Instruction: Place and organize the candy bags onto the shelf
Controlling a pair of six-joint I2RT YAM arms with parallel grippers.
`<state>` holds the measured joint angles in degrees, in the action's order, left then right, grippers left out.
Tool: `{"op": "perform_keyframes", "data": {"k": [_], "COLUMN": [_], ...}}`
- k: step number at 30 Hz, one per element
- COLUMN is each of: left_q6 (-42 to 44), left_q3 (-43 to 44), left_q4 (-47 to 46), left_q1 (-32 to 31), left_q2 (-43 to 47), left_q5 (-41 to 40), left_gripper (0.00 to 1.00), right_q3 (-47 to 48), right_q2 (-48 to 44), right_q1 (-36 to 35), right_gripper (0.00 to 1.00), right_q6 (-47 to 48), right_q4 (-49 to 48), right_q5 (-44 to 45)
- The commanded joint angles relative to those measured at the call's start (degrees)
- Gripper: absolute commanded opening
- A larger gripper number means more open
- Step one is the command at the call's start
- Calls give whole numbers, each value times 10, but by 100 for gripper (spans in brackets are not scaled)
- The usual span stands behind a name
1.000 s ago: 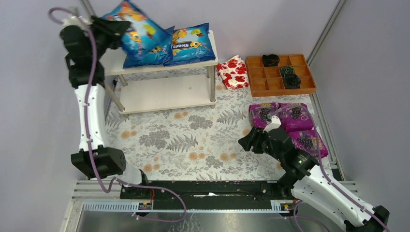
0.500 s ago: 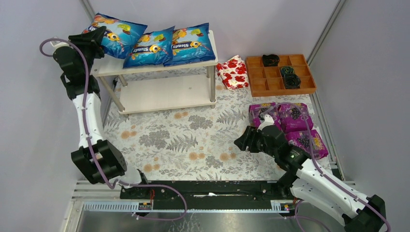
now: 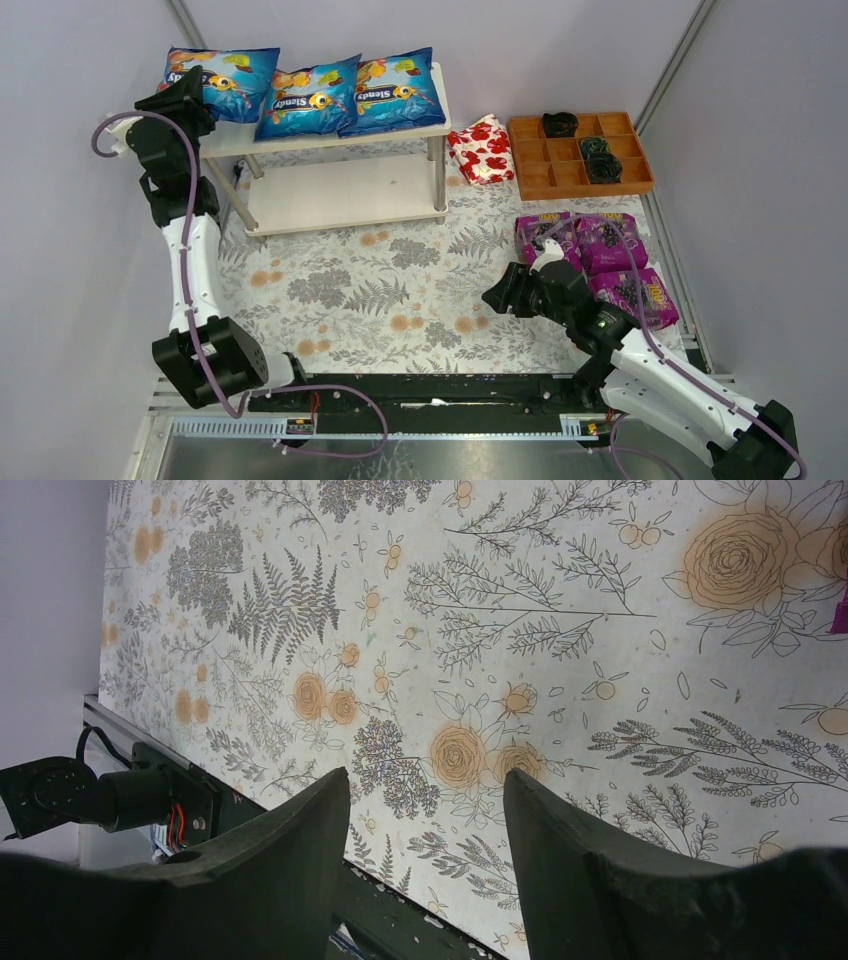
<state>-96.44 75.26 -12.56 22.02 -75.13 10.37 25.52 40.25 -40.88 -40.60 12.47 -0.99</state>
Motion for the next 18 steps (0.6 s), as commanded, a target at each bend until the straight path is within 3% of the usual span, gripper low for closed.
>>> {"op": "perform_keyframes", "data": {"k": [1, 7, 9, 18], "left_q6": [-27, 14, 8, 22], "left_q3": [13, 17, 6, -32], "left_q4": [-89, -53, -78, -28], "left_q1": [-27, -77, -86, -98], "left_q2": [42, 51, 43, 63], "left_q5": [-99, -178, -171, -196], "left_gripper": [0, 0, 0, 0], "right_q3": [-3, -12, -14, -18], "right_q2": [0, -2, -4, -15], "right_q1": [-2, -2, -2, -2], "right_gripper": [64, 64, 64, 64], "right_q6": [-4, -11, -12, -11], "right_q4": [-24, -34, -34, -25], "right_q5": [-7, -11, -11, -6]}}
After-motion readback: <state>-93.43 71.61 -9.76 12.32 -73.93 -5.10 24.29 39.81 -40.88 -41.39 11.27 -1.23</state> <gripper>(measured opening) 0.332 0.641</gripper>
